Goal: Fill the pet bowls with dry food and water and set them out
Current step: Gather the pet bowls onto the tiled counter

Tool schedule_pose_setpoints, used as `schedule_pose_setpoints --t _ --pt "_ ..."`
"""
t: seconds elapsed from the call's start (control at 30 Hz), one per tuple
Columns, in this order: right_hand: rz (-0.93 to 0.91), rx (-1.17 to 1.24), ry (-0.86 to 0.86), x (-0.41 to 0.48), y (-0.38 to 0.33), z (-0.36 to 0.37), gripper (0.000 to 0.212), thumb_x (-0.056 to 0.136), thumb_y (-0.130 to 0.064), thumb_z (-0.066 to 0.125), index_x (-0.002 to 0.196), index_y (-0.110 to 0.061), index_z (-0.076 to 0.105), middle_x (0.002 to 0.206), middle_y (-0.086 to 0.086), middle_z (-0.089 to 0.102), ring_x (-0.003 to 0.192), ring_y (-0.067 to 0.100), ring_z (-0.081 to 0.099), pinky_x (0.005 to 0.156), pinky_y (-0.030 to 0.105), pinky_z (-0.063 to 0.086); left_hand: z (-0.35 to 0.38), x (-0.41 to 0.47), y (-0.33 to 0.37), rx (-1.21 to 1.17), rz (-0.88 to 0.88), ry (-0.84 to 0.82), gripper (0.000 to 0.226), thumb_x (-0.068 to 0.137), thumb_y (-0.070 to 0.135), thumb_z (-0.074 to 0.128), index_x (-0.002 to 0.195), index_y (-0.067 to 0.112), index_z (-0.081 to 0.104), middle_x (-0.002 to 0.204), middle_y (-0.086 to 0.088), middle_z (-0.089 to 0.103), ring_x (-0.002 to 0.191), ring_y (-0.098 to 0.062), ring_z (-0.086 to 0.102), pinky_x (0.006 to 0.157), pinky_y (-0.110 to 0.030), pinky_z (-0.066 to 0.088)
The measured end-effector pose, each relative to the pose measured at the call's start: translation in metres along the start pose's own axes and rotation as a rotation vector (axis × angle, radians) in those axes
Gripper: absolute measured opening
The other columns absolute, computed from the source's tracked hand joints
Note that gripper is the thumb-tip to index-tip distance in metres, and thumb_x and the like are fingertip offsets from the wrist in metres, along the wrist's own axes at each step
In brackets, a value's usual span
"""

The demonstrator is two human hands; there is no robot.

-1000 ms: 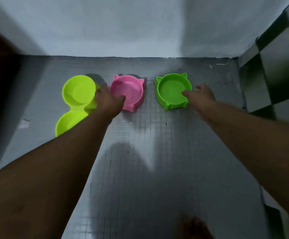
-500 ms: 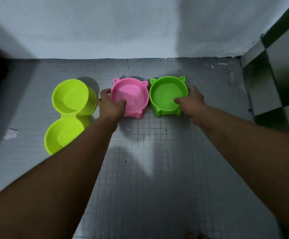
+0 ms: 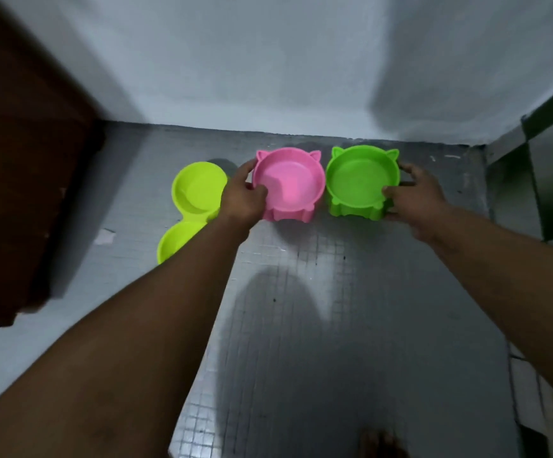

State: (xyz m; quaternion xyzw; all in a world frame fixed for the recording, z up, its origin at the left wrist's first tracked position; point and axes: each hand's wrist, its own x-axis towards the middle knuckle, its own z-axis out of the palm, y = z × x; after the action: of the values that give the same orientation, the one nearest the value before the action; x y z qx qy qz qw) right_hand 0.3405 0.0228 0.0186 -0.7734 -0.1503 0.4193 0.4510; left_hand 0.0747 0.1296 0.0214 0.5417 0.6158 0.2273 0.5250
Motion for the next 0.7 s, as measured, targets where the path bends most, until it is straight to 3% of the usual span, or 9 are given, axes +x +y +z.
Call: schedule_pose_setpoints --t 0.13,0.2,0.33,0.5,0.6,0.7 --pt "-0.002 0.067 -0.07 -0.054 -0.073 -0.011 0.059 0.094 0.006 0.057 0.142 -0.027 0.044 0.126 0.009 0.057 0.106 0.034 0.062 0.067 0.047 0.058 -0.039 -0.03 0.062 -0.019 0.0 0.017 0.072 0.071 0.016 0.051 0.142 0.027 0.056 0.092 -0.013 0.069 0.081 -0.031 0.067 0.073 -0.064 0.06" --pt "0.001 0.078 -0.071 -0.091 -0.111 -0.022 0.059 0.094 0.006 0.057 0.142 -0.026 0.046 0.131 0.009 0.057 0.109 0.035 0.061 0.072 0.052 0.058 -0.06 -0.058 0.103 -0.041 -0.025 0.015 0.067 0.076 0.01 0.052 0.141 0.026 0.057 0.091 -0.01 0.069 0.08 -0.032 0.068 0.071 -0.065 0.06" --pt "0.024 0.131 -0.009 -0.175 -0.198 -0.055 0.058 0.093 0.01 0.056 0.139 -0.024 0.049 0.12 0.006 0.058 0.11 0.038 0.061 0.084 0.065 0.053 -0.109 -0.125 0.201 -0.098 -0.084 -0.012 0.063 0.081 0.002 0.052 0.137 0.029 0.059 0.092 -0.009 0.067 0.08 -0.034 0.069 0.069 -0.068 0.059" --pt "-0.007 0.149 0.067 -0.283 -0.303 -0.097 0.06 0.09 0.005 0.061 0.137 -0.031 0.052 0.118 0.015 0.063 0.107 0.04 0.064 0.077 0.063 0.057 -0.172 -0.204 0.317 -0.104 -0.038 -0.067 0.058 0.085 0.001 0.052 0.135 0.029 0.06 0.102 -0.017 0.065 0.077 -0.032 0.069 0.066 -0.067 0.06" --pt "-0.068 0.134 0.117 -0.348 -0.355 -0.122 0.061 0.089 0.003 0.063 0.136 -0.034 0.053 0.107 0.008 0.064 0.101 0.037 0.065 0.076 0.065 0.057 -0.203 -0.253 0.374 -0.125 0.009 -0.089 0.054 0.085 0.004 0.052 0.13 0.034 0.061 0.106 -0.02 0.064 0.078 -0.033 0.068 0.067 -0.067 0.06" --pt "-0.101 0.15 0.163 -0.411 -0.388 -0.146 0.061 0.089 0.003 0.063 0.138 -0.031 0.052 0.114 0.008 0.062 0.098 0.032 0.064 0.076 0.064 0.058 -0.226 -0.305 0.411 -0.158 0.042 -0.125 0.054 0.089 0.002 0.053 0.13 0.035 0.06 0.113 -0.022 0.061 0.082 -0.035 0.067 0.068 -0.065 0.061"
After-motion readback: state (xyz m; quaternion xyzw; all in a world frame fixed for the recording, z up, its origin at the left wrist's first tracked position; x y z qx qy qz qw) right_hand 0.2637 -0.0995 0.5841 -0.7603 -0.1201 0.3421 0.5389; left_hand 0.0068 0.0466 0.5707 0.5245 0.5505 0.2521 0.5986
